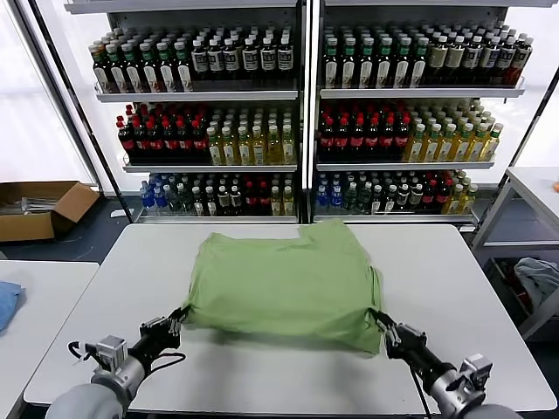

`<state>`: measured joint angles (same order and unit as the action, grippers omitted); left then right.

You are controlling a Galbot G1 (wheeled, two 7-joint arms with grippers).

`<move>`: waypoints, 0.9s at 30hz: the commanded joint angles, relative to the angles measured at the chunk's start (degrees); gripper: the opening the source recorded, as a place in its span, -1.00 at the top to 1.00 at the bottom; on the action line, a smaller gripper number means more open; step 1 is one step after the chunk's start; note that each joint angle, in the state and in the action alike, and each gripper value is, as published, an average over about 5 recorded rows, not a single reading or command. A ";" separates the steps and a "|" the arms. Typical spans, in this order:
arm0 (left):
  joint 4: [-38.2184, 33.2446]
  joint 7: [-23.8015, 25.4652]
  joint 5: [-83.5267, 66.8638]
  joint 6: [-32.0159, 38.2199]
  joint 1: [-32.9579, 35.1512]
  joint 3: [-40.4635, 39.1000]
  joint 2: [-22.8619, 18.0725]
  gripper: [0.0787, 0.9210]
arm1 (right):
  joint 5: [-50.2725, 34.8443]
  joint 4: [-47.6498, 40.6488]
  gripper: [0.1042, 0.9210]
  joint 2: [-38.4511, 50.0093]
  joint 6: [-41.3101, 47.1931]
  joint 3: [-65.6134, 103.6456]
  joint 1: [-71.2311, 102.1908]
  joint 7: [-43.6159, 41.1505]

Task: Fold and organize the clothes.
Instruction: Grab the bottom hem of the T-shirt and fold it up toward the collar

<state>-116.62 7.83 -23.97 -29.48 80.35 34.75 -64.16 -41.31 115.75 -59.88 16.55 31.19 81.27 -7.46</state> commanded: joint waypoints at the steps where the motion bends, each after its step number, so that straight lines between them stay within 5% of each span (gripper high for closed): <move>1: 10.95 -0.31 -0.80 -0.60 -13.82 -2.99 -0.56 0.98 | 0.94 -13.20 1.00 -1.16 0.21 -7.52 -15.69 2.31; 8: 12.88 -1.41 1.55 1.73 -13.13 -4.88 -3.39 0.87 | 6.54 -20.57 0.67 -3.61 -1.34 -11.34 -19.17 -0.99; 20: 9.86 -3.05 0.27 3.08 -6.95 -0.92 -2.25 0.06 | 8.45 -6.22 -0.16 -2.75 -1.08 -3.71 -7.23 0.94; 27: 11.28 -2.79 0.16 3.38 -4.24 -1.68 -2.97 -0.41 | 18.53 -0.81 -0.64 -2.54 1.06 -2.41 3.44 2.40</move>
<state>-106.56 5.48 -23.79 -26.78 73.05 33.05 -66.53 -29.81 109.64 -62.47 16.59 27.31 76.40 -5.95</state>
